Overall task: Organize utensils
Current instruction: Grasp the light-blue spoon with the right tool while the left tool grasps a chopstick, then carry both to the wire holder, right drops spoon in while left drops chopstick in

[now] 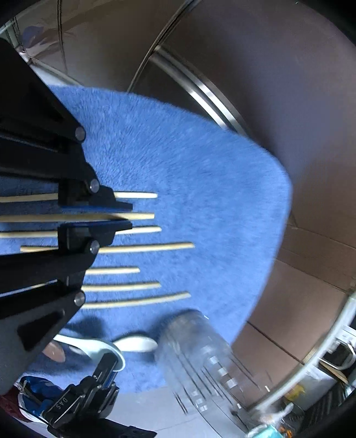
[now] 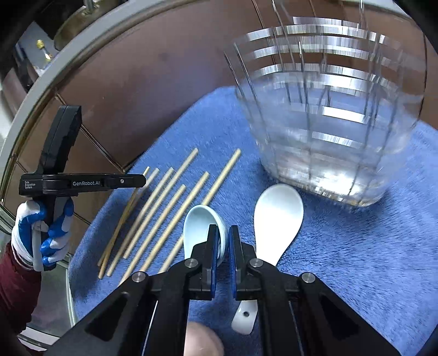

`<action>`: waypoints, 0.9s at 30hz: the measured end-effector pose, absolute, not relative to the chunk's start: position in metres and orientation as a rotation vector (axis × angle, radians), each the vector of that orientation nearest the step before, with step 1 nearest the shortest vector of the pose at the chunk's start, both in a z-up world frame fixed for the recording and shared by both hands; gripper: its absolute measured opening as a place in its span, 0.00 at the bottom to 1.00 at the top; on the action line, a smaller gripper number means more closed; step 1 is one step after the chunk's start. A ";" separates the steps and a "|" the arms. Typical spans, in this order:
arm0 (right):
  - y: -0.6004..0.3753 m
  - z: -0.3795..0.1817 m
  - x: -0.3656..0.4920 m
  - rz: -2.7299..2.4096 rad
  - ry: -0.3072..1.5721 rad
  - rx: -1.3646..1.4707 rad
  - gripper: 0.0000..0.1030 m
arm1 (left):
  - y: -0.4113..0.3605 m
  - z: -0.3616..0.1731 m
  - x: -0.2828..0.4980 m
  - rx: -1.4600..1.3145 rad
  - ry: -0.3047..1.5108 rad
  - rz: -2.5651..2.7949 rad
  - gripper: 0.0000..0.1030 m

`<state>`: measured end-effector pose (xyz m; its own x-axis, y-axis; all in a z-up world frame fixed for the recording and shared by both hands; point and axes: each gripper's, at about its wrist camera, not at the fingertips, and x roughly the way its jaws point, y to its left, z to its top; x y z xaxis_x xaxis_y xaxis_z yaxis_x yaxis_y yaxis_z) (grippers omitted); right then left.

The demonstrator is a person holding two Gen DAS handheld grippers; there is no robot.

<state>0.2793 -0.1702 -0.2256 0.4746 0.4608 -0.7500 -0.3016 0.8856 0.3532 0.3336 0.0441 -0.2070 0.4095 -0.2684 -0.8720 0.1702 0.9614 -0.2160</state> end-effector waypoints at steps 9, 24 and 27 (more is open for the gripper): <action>-0.178 -0.154 0.230 0.371 0.725 0.109 0.07 | 0.040 -0.099 0.278 -0.138 0.717 -0.262 0.05; -0.234 -0.045 0.232 -0.054 0.240 0.017 0.07 | -0.034 0.013 0.320 -0.374 0.300 -0.325 0.05; -0.239 -0.049 0.254 -0.110 0.215 0.001 0.07 | -0.049 0.015 0.331 -0.394 0.272 -0.336 0.05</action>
